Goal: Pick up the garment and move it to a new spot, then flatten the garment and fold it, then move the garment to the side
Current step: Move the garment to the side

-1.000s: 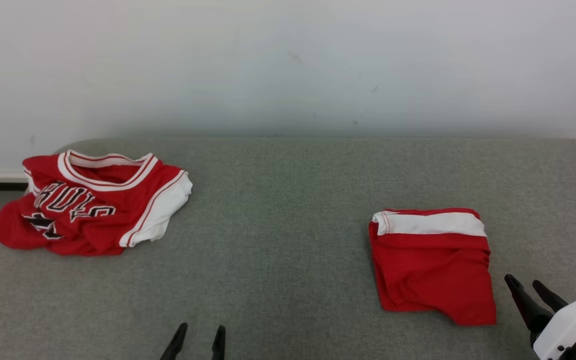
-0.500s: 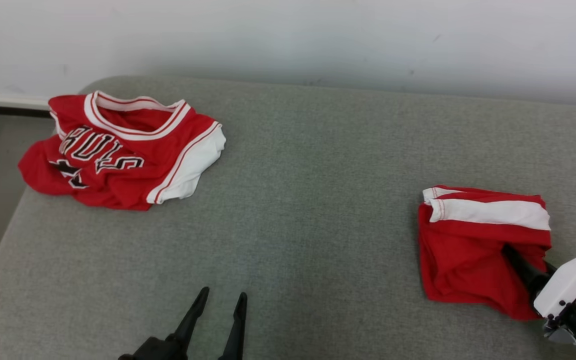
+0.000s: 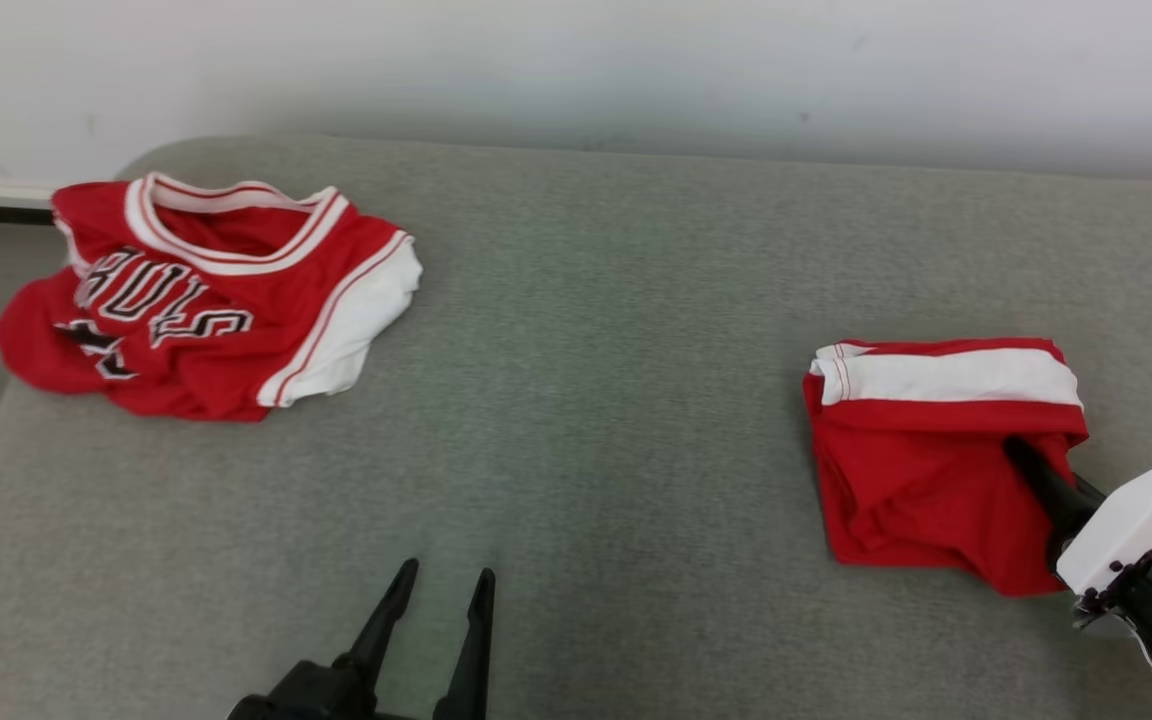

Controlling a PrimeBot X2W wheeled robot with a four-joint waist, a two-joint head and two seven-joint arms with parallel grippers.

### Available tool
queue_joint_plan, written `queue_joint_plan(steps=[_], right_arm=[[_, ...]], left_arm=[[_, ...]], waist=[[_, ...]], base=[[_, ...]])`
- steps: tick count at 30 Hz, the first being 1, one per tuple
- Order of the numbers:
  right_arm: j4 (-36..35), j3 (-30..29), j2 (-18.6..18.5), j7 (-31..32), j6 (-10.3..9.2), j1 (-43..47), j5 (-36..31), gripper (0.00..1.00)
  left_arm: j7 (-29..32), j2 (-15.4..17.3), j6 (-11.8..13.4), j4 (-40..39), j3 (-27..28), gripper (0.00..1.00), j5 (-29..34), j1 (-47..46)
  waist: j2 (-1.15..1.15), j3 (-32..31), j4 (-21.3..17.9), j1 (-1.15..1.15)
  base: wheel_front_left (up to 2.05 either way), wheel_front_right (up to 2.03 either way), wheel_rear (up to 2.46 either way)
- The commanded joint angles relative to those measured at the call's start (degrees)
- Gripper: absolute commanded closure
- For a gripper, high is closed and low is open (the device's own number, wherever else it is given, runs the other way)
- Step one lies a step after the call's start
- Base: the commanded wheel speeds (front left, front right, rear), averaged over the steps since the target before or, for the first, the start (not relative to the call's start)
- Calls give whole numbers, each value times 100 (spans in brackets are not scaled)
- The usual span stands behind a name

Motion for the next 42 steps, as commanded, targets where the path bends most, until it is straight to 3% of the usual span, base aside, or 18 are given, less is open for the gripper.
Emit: queue_joint_plan(steps=[1,8,12,19,31,32,33,34,42], right_arm=[[12,11,-61,-48,-10,-81,29,100],[275,233,-328,-316,-10,-451,-99,100],[530,196,-622,-585,-10,-701,-178,100],[1356,101,-1245,-941,-10,-1310,-535,100],[2936,332,-1725,-1355,-10,-2498,-1663,100],[3073,355,-1768,-1419,-11,-2567,-1771,84],[3226,365,-1788,-1497,-11,-2647,-1880,53],[3371,397,-1770,-1572,-11,-2706,-1986,0],[3958,518,-1490,-2231,-11,-2884,-2483,0]], left_arm=[[-1,19,8,-23,11,0,20,-83],[-1,20,-96,-66,27,0,186,-349],[-1,22,-205,-89,-26,0,369,-643],[-1,22,-365,-271,-197,0,588,-1056],[-1,66,-420,-495,-278,0,742,-962],[-1,69,-417,-503,-267,0,741,-941],[-1,69,-413,-503,-255,0,746,-920],[-1,69,-409,-495,-243,0,745,-904],[-1,47,-352,-497,-133,0,590,-910]], waist=[[0,50,-171,-1],[0,383,-876,-1],[0,715,-1062,-1],[0,1178,-869,-1],[0,1412,-530,-1],[0,1406,-534,-1],[0,1397,-542,-1],[0,1383,-552,-1],[0,1085,-717,-1]], base=[[0,0,0],[0,0,0],[0,0,0],[0,0,0],[0,0,0],[0,0,0],[0,0,0],[0,0,0],[0,0,0]])
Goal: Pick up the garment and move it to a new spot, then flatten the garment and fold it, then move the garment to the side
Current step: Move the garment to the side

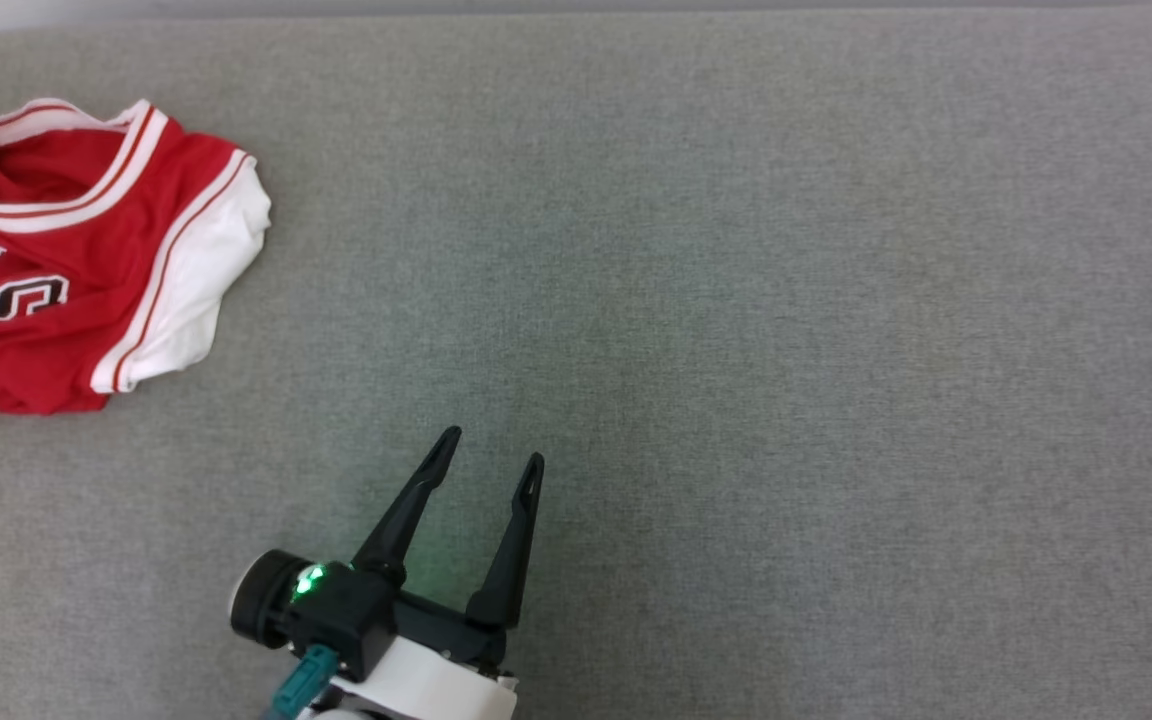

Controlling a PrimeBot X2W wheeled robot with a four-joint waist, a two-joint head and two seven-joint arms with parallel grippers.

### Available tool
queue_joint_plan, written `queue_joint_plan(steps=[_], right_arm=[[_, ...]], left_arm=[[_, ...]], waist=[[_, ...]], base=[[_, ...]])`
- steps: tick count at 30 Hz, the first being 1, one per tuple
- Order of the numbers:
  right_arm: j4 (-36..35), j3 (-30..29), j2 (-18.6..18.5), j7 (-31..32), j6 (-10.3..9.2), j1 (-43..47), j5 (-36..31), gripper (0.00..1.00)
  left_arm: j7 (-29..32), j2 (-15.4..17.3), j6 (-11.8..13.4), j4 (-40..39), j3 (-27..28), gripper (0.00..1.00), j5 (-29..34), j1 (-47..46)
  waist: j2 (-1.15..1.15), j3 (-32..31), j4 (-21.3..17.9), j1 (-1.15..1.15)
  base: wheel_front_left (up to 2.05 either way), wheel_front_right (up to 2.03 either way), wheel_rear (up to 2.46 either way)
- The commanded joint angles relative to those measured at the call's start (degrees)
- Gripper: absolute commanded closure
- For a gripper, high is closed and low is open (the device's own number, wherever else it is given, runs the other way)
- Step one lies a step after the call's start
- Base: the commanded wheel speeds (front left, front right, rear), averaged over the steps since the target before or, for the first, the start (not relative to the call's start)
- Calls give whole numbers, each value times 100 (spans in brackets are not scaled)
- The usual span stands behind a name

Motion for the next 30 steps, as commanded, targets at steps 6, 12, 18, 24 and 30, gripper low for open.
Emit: queue_joint_plan(steps=[6,12,18,24,30], right_arm=[[-426,-31,107,-423,-12,499,30,0],[-1464,-417,4,-476,-11,1215,-188,0],[-2552,-1322,276,-474,-12,2305,-860,0],[-3853,-2725,1040,-475,-11,3918,-1881,0],[-5112,-3785,2105,-476,-11,5209,-2860,0]], left_arm=[[-1,11,153,51,145,0,-262,320],[-1,1,258,103,322,0,-470,755],[-1,0,362,137,436,0,-654,1158],[-1,1,431,149,567,0,-755,1587],[0,-1,391,196,650,0,-726,1785]], waist=[[0,-671,-183,0],[0,-1389,-279,0],[0,-1996,-275,0],[0,-2452,-161,0],[0,-2612,-63,0]], base=[[0,0,0],[0,0,0],[0,0,0],[0,0,0],[0,0,0]])
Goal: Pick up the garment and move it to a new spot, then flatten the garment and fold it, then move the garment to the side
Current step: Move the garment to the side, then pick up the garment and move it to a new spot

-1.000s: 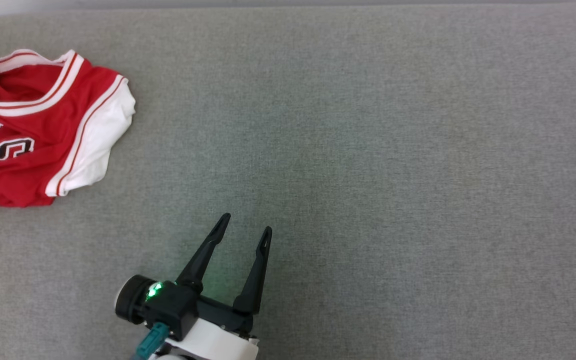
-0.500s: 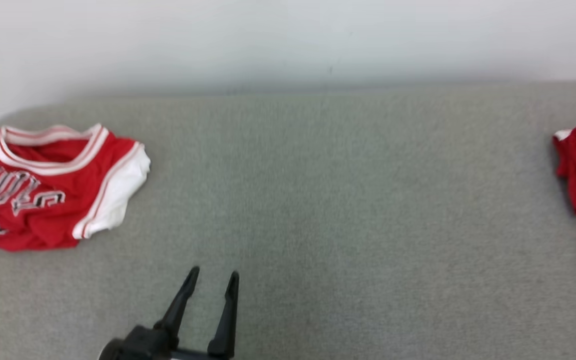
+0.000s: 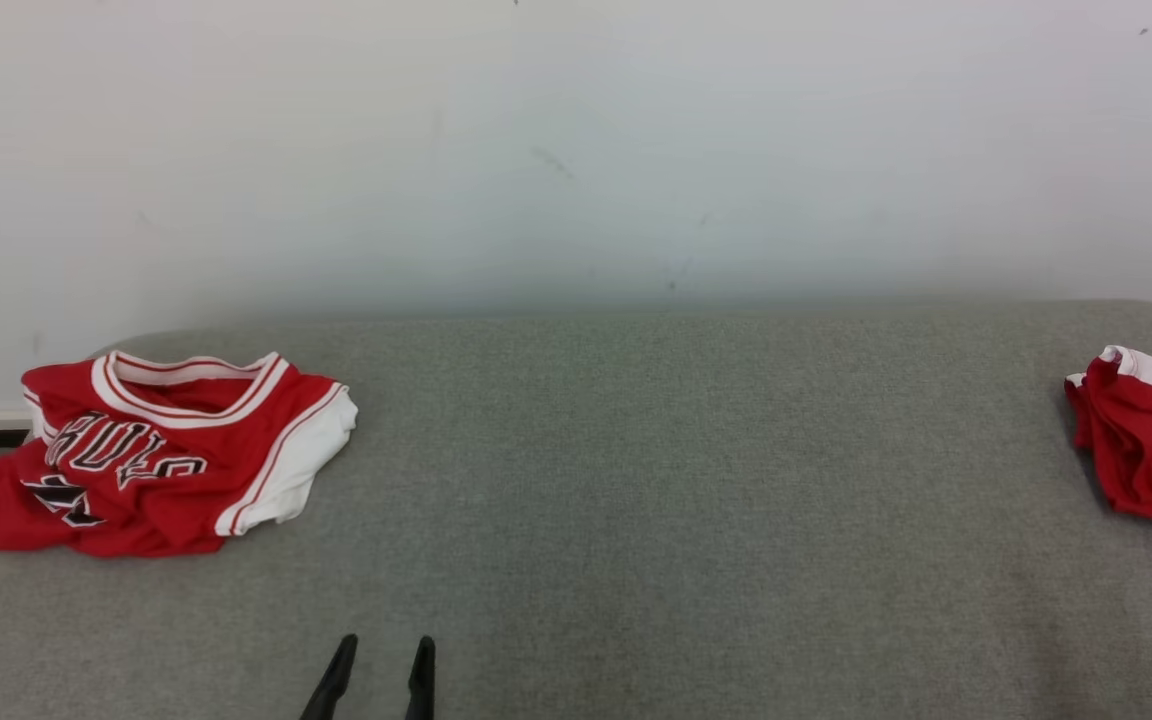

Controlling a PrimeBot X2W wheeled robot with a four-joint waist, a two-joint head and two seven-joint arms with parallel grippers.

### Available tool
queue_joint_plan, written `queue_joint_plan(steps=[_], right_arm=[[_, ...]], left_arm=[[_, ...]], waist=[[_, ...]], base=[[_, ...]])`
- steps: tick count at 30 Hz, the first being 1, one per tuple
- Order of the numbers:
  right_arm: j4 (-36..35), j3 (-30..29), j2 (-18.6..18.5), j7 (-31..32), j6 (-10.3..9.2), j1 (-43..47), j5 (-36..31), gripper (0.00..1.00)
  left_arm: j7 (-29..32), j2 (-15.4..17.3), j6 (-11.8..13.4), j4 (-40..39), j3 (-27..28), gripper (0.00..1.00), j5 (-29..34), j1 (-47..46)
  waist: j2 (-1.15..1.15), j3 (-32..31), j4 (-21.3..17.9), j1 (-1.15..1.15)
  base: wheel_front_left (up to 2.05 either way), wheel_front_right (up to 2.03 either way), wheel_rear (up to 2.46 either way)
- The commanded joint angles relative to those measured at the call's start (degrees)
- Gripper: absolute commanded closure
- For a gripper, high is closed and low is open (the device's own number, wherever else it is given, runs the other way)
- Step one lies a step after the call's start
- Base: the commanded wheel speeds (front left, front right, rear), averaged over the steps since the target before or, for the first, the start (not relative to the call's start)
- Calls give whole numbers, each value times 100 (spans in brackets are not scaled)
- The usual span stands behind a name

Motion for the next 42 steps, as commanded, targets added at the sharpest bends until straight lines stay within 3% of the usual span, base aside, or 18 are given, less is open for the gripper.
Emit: queue_joint_plan(steps=[1,7,15,42], right_arm=[[-200,-107,232,-15,-10,285,-121,0],[-556,-76,928,-15,-11,1001,-530,0],[-399,86,1429,-17,-11,1446,-862,0],[-280,292,1580,-17,-10,1369,-965,0]], left_arm=[[0,19,-20,35,37,0,4,83],[0,19,-46,100,148,0,4,213],[0,19,-87,231,219,0,28,335],[0,18,-3,401,325,0,-4,418]], waist=[[0,-69,46,2],[0,-225,43,2],[0,-412,-54,2],[0,-479,-41,2]], base=[[0,0,0],[0,0,0],[0,0,0],[0,0,0]])
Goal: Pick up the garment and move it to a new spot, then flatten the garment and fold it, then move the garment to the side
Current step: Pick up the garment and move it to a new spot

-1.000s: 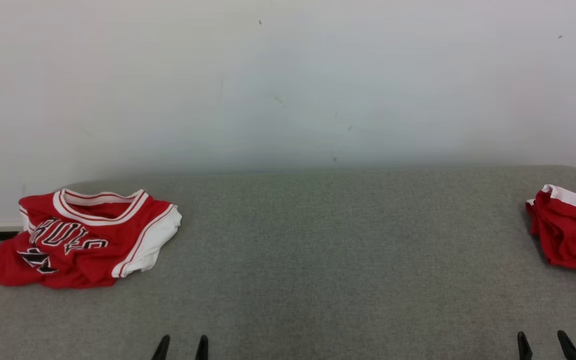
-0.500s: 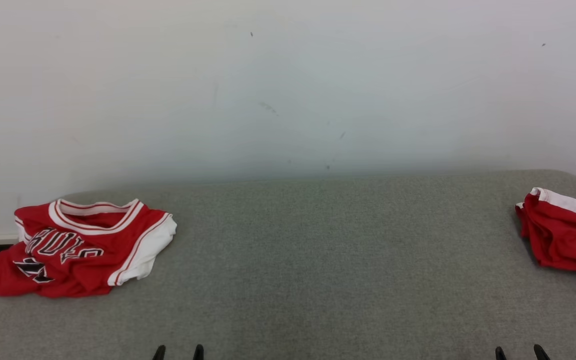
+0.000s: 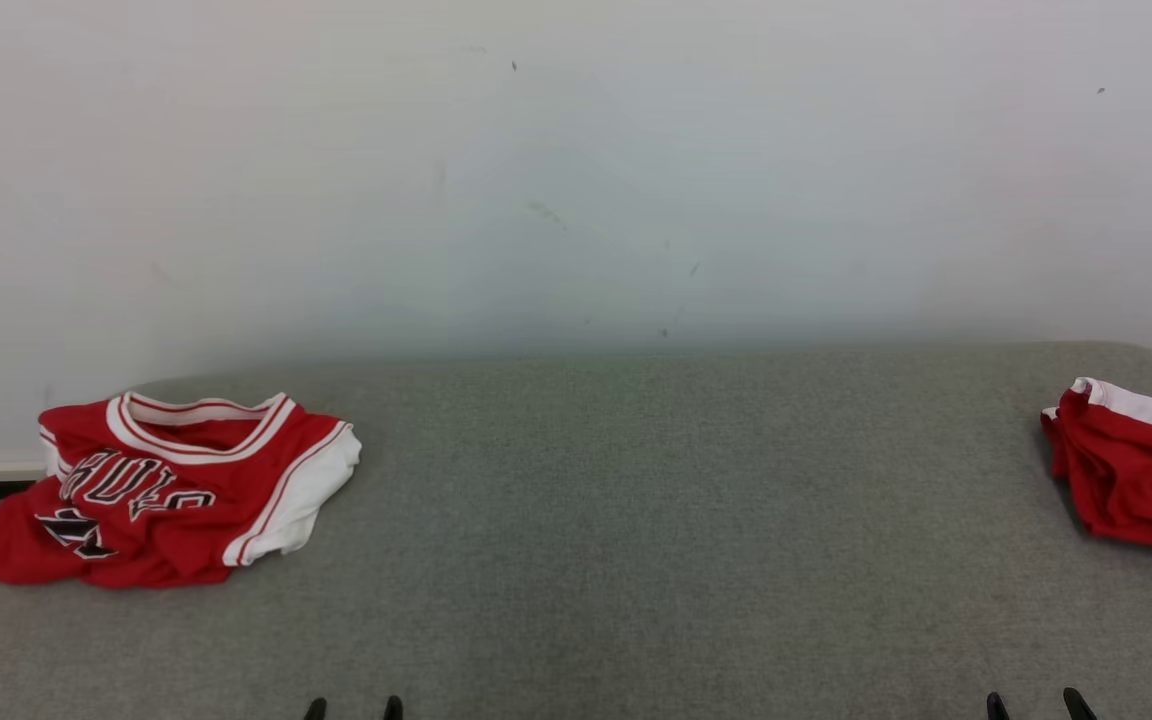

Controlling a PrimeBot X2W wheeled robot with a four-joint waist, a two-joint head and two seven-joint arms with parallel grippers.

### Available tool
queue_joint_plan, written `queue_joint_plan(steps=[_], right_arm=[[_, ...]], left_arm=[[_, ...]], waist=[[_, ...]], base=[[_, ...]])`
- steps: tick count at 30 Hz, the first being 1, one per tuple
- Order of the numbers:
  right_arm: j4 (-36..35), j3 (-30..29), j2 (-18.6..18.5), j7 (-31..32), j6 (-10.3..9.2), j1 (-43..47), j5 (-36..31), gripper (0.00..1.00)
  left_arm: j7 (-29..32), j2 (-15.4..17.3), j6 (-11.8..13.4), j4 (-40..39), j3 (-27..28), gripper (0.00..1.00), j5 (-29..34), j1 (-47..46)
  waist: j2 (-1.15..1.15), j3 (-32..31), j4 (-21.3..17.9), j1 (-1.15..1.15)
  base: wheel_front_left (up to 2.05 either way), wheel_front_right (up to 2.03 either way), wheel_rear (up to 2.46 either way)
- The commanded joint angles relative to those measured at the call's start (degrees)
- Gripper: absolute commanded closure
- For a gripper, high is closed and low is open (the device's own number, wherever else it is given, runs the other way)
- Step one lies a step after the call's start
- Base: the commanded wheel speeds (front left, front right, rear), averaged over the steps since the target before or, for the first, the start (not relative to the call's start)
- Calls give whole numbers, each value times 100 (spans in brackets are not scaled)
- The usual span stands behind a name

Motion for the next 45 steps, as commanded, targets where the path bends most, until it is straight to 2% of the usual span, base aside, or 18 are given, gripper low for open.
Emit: queue_joint_plan(steps=[1,17,22,27,38,45], right_arm=[[-12,9,-34,-17,-12,-36,20,0],[-5,24,-46,-17,-12,-40,63,0],[-32,-30,-35,-16,-12,12,84,0],[-6,-61,-2,-17,-12,129,119,0],[41,128,91,-17,-12,42,176,0],[80,221,127,-17,-12,15,224,0]], left_arm=[[0,18,-1,13,18,0,-13,45],[0,18,2,25,-4,0,-21,43],[0,19,-28,39,-29,0,18,6],[0,18,-44,54,-44,0,71,-25],[0,18,-124,79,106,0,198,238],[0,19,-170,24,202,0,226,256]], waist=[[0,4,6,0],[0,-8,56,0],[0,-3,181,0],[0,-35,609,0],[0,-162,1857,0],[0,-174,2253,0]], base=[[0,0,0],[0,0,0],[0,0,0],[0,0,0],[0,0,0],[0,0,0]])
